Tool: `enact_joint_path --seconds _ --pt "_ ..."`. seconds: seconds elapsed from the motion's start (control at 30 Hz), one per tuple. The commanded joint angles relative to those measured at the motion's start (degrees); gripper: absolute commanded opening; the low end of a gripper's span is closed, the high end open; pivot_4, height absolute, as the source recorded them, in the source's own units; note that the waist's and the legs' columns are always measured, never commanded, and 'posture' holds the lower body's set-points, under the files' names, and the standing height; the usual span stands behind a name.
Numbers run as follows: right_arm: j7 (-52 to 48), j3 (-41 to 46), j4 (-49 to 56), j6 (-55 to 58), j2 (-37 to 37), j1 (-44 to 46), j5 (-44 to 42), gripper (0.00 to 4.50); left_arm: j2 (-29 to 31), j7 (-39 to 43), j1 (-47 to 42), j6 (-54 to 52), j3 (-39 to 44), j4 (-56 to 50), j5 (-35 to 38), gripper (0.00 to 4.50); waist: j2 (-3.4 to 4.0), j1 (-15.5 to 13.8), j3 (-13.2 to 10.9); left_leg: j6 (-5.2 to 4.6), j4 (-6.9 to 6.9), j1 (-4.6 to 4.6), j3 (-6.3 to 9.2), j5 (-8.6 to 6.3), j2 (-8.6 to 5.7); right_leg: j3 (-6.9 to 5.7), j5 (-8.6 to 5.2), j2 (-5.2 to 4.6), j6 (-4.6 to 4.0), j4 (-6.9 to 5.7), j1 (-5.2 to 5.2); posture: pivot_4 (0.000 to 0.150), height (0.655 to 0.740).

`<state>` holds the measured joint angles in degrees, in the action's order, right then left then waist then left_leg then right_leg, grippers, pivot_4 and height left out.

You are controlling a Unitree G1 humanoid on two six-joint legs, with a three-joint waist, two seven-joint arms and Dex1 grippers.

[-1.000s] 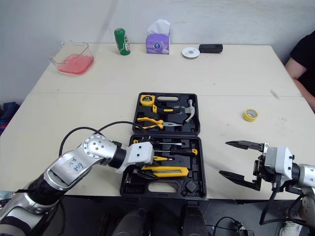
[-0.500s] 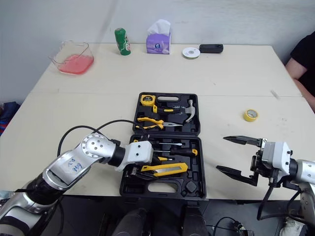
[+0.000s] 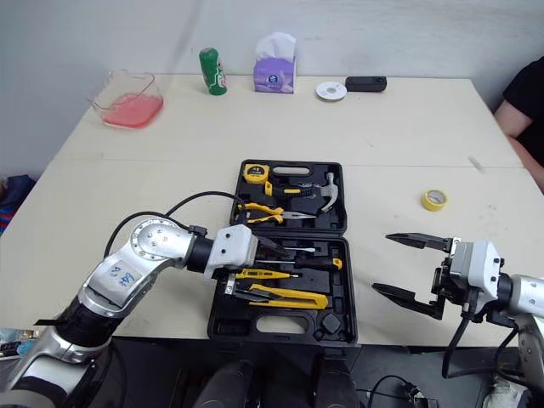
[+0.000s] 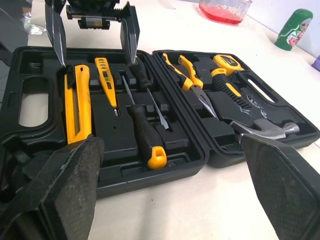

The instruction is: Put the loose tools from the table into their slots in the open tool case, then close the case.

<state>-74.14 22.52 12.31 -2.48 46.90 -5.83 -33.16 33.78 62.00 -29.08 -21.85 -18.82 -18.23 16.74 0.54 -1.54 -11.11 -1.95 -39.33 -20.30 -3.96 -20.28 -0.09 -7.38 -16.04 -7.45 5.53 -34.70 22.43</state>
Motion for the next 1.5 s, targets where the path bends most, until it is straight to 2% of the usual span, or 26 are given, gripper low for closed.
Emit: enact_joint_path --seconds 0.03,0.17,0.2,0.57,0.73,0.93,1.13,1.23,1.33,1.5 --pt "0.01 0.41 0.94 -0.48 0.01 -0.05 -0.51 4.50 -1.69 2.59 0.86 5.74 2.52 0.53 3.11 2.17 0.00 0.00 0.00 0.00 -0.01 0.00 0.00 0.00 0.00 0.00 0.00 0.00 0.00 -0.01 0.00 0.150 0.7400" --pt "-0.03 0.65 0.67 -0.79 -0.26 -0.54 -0.40 4.50 -2.68 4.46 1.92 7.79 2.34 0.47 4.16 0.22 0.00 -0.01 0.00 -0.01 -0.04 0.00 0.00 0.00 -0.01 0.00 0.00 -0.01 0.01 -0.02 -0.01 0.150 0.7400" --pt "-0.04 0.75 0.61 -0.88 -0.32 -0.70 -0.39 4.50 -2.58 5.05 2.34 8.73 1.86 0.53 3.74 0.08 0.00 0.00 0.00 -0.01 -0.04 0.00 0.00 0.00 -0.01 0.00 0.01 -0.01 0.01 -0.02 -0.01 0.150 0.7400" --pt "-0.14 1.33 0.24 -1.46 -1.51 -2.08 -0.79 4.50 -3.42 1.38 6.03 13.03 -4.56 5.42 -7.24 0.08 0.00 -0.01 0.00 -0.02 -0.04 0.01 0.00 0.00 -0.03 0.00 0.01 -0.01 0.02 -0.02 -0.03 0.150 0.7400" --pt "-0.90 1.41 -1.02 -2.59 -1.62 -2.43 -0.60 4.50 -4.76 -0.33 6.44 11.96 -4.90 7.69 -8.67 0.08 0.00 -0.03 0.01 -0.02 -0.04 0.02 0.01 -0.01 -0.02 0.00 0.01 -0.02 0.02 -0.03 -0.04 0.150 0.7400" --pt "-1.50 1.42 -2.06 -3.97 -1.92 -3.18 -0.56 4.50 -3.79 0.52 6.48 9.79 -6.03 8.12 -9.74 0.08 0.00 0.00 0.02 -0.03 -0.04 0.04 0.03 -0.01 -0.02 -0.01 0.01 -0.03 0.02 -0.03 -0.06 0.150 0.7400" --pt "-1.72 1.35 -2.95 -5.63 -2.74 -4.16 -0.44 4.50 -1.32 1.16 7.12 4.66 -10.72 10.00 -14.12 0.08 0.04 0.01 0.18 -0.03 -0.04 0.12 0.03 -0.01 -0.02 -0.01 0.01 -0.03 0.02 -0.01 -0.15 0.150 0.7400" --pt "-1.64 1.01 -3.24 -6.20 -3.02 -4.26 -0.33 4.50 -0.73 0.49 7.46 4.00 -12.45 11.99 -16.32 0.08 0.09 0.02 0.26 -0.05 -0.02 0.28 0.09 -0.03 0.00 -0.04 0.01 -0.04 0.02 0.07 -0.36 0.150 0.7400" --pt "-1.58 1.07 -3.58 -6.52 -3.07 -4.18 -0.32 4.50 -1.27 0.69 8.09 4.71 -12.02 11.90 -14.85 0.08 0.11 0.03 0.33 -0.03 0.17 1.00 0.13 -0.18 0.11 -0.04 0.00 -0.18 0.01 0.63 -1.11 0.150 0.7400" --pt "-1.74 1.20 -4.69 -7.57 -3.24 -4.53 -0.17 4.50 -2.19 -1.10 7.77 6.88 -10.28 12.03 -14.62 0.08 0.14 -0.05 0.40 0.04 0.17 1.09 0.12 -0.32 0.25 -0.02 -0.01 -0.19 -0.01 0.73 -1.19 0.150 0.7400"
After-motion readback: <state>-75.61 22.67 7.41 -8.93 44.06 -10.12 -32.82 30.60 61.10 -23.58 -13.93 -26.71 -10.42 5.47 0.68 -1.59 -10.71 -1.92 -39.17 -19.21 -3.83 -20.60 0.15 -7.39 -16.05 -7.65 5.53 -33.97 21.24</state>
